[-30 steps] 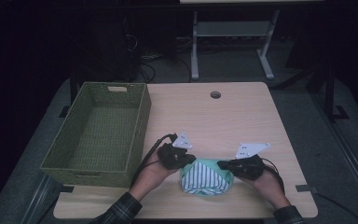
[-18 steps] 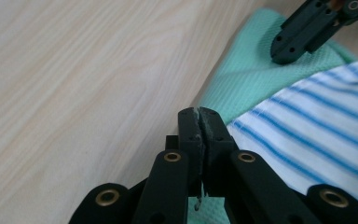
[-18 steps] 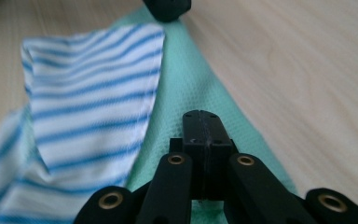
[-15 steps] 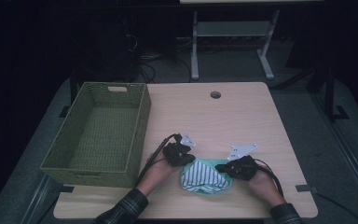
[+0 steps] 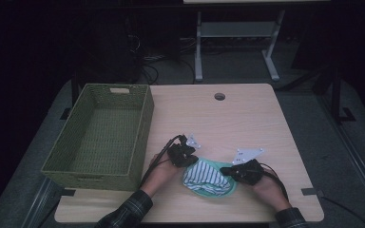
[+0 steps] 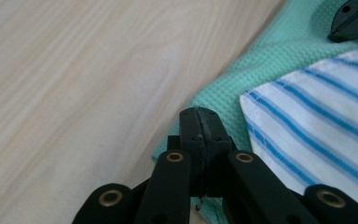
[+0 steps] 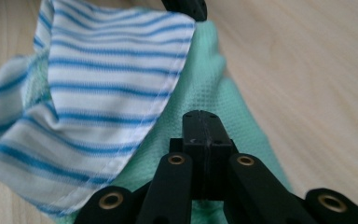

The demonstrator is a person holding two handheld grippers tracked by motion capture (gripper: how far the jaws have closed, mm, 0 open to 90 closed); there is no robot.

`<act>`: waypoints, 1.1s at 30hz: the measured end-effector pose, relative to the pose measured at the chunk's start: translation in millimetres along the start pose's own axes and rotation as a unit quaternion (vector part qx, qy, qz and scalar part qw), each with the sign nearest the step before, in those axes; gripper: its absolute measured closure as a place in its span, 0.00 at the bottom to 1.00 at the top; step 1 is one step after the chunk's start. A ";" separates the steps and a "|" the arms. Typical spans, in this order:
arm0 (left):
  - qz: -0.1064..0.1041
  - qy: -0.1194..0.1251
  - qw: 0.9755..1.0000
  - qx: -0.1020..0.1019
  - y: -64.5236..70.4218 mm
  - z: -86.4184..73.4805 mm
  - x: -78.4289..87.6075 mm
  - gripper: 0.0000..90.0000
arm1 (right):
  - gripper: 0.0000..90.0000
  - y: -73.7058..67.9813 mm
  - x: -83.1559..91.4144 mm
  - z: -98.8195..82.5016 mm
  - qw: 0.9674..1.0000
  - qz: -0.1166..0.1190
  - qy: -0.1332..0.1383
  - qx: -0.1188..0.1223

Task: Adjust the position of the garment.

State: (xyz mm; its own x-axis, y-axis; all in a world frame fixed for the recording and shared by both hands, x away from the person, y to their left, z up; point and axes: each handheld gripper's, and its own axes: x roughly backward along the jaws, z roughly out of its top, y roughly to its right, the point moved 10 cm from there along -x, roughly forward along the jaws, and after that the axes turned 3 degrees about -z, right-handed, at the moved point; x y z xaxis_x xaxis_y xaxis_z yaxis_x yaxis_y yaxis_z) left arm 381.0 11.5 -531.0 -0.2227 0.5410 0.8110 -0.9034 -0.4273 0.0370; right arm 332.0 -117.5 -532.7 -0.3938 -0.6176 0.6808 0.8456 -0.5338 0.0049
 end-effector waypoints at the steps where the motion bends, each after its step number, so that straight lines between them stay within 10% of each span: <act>1: -0.002 0.005 1.000 0.002 -0.4 2.0 2.4 0.99 | 1.00 1.6 1.3 2.4 1.000 -0.001 0.005 -0.004; 15: -0.052 0.066 0.996 0.013 49.8 4.0 42.1 1.00 | 1.00 32.3 -5.4 32.3 0.999 -0.002 0.014 -0.029; 33: -0.107 0.032 0.994 -0.018 113.1 -25.6 30.5 0.99 | 1.00 40.0 -25.2 28.7 1.000 -0.007 -0.007 -0.029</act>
State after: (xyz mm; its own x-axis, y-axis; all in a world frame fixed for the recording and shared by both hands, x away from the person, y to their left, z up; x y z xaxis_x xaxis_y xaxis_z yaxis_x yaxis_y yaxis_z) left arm 262.7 -1.8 -517.0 -0.0456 0.6619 0.7482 -0.9445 -0.2725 0.1835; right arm 386.1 -106.7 -528.6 -0.3995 -0.6026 0.6908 0.8179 -0.5746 -0.0283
